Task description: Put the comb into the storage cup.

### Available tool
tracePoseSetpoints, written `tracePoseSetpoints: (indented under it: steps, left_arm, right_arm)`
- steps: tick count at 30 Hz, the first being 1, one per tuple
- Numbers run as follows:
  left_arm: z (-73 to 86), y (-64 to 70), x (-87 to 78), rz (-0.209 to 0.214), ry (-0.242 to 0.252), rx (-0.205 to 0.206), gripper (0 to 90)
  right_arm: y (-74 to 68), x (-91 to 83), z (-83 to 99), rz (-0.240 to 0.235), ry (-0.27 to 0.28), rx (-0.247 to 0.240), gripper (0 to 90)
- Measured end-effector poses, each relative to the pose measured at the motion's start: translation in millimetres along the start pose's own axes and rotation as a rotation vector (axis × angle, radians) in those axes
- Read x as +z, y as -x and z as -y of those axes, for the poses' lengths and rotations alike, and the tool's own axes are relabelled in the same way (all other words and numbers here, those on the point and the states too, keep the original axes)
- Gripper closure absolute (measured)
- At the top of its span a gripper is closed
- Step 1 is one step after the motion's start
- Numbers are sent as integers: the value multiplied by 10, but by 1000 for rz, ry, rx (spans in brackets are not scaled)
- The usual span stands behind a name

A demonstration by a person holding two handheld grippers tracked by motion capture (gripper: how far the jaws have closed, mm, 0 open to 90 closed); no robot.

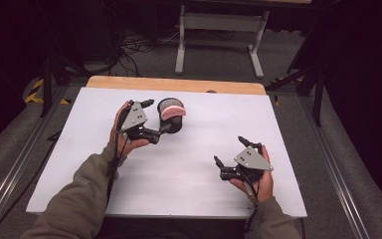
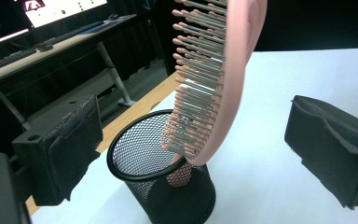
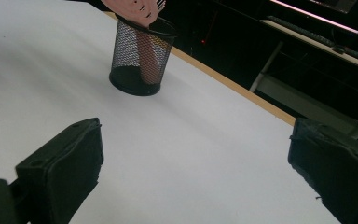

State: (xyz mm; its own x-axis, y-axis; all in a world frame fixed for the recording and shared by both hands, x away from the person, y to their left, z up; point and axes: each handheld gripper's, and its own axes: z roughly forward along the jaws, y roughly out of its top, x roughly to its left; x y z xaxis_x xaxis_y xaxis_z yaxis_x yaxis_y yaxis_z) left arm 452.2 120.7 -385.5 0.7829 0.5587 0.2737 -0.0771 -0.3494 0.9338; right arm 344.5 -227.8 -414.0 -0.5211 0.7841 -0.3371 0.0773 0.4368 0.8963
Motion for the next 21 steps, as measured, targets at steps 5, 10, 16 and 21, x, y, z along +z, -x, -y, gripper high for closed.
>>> tracePoseSetpoints:
  steps: [5, 10, 16, 21]
  left_arm:
    - [-2, 43, -64, 0, 0, 11, 46]
    - [6, 62, -124, 15, 4, 10, 46]
    - [22, 118, -215, 30, -6, 16, 48]
    - [41, 164, -276, 37, -7, 29, 47]
  right_arm:
    - [-13, -1, -1, 16, 3, -3, 40]
    - [-22, 1, 1, 20, 7, -4, 39]
    - [-32, -9, 3, 26, 22, -4, 39]
    - [-47, -12, 0, 25, 28, -3, 41]
